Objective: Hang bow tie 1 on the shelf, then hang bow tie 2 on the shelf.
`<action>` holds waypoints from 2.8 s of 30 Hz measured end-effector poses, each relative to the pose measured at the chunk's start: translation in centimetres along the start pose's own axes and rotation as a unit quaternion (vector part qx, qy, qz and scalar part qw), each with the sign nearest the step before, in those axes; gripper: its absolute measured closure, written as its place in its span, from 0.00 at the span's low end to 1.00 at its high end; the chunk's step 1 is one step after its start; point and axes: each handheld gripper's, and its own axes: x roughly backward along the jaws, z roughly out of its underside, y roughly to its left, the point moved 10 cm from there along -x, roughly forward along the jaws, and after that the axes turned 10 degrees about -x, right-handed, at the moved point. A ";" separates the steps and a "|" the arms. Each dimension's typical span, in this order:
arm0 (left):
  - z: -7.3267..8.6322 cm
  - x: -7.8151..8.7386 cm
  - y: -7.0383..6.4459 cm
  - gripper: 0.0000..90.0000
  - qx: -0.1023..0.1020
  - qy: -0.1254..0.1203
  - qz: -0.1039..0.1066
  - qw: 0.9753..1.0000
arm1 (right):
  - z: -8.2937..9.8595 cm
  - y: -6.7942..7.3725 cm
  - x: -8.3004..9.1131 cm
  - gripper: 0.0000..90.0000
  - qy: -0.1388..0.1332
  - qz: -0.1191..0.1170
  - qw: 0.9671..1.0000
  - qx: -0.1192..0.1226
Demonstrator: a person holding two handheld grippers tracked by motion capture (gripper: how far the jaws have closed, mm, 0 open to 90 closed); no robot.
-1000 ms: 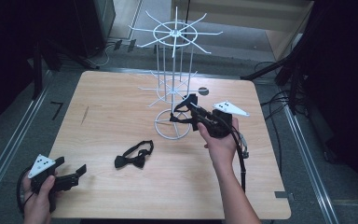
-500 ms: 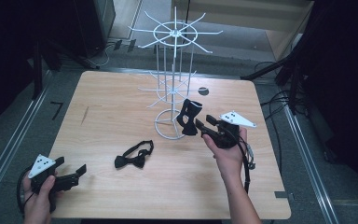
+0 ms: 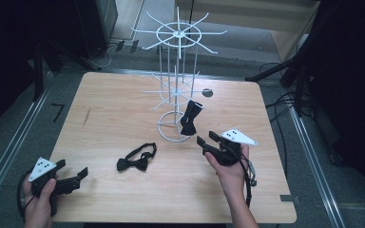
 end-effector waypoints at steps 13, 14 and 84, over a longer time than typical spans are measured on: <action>0.0 0.0 0.0 0.08 -0.003 0.000 -0.003 1.000 | 3.6 1.1 -1.3 0.51 0.030 -0.006 1.000 -0.006; 0.0 0.0 0.0 0.08 -0.003 0.000 -0.003 1.000 | 3.8 1.2 -1.3 0.51 0.032 -0.008 0.999 -0.008; 0.0 -0.1 -0.2 0.08 -0.009 0.002 0.004 1.000 | 8.3 9.3 -12.8 0.75 0.139 -0.010 0.990 0.016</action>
